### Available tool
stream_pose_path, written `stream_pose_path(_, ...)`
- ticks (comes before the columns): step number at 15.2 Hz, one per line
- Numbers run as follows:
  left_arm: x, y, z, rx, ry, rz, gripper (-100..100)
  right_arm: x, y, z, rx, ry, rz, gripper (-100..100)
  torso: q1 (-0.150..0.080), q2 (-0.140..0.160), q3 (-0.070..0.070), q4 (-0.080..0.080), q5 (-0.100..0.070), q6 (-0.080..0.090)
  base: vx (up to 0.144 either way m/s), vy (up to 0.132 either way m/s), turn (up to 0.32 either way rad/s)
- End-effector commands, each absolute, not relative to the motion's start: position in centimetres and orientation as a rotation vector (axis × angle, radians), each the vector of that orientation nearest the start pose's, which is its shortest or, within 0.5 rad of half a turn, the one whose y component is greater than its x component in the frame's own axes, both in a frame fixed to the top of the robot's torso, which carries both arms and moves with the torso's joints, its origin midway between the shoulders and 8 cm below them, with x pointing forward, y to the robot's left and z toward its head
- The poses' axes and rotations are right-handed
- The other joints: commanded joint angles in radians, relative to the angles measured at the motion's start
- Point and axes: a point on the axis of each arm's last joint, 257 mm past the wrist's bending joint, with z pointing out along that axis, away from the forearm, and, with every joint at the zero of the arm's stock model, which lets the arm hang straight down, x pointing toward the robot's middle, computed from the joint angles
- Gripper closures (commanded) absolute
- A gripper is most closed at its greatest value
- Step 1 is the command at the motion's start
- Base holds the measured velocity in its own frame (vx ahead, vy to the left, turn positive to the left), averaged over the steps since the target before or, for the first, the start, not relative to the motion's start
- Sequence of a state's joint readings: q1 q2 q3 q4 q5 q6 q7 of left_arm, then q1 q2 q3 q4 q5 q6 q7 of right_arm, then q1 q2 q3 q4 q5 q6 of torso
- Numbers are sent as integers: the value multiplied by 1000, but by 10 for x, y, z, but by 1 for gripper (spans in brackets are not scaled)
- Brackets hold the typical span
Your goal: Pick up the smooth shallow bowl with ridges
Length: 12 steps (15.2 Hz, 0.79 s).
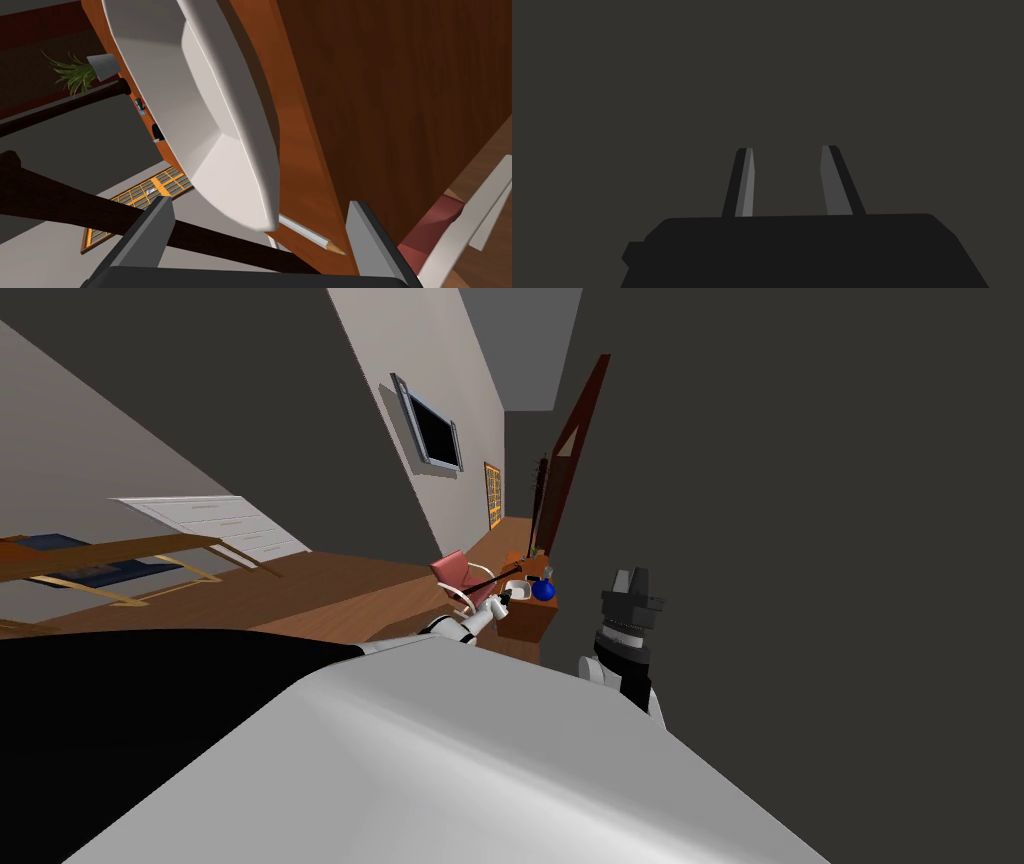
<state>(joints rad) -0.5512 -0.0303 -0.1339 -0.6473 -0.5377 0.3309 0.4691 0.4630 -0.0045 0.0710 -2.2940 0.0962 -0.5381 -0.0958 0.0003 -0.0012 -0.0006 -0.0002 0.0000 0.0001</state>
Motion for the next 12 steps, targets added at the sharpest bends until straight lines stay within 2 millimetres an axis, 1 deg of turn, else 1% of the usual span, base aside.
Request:
stream_pose_path(1, 573, 125, -438, -1377, 1887, -686, -100, 340, -237, 48, 567, 594, 1436, 0, 0, 0, 0, 0, 0, 0, 35, 27, -48)
stream_pose_path(12, 560, 119, -447, -1397, 1867, -676, -100, 340, -237, 48, 567, 594, 1436, 0, 2, -2, -1, -1, 1, 0, 41, 30, -35)
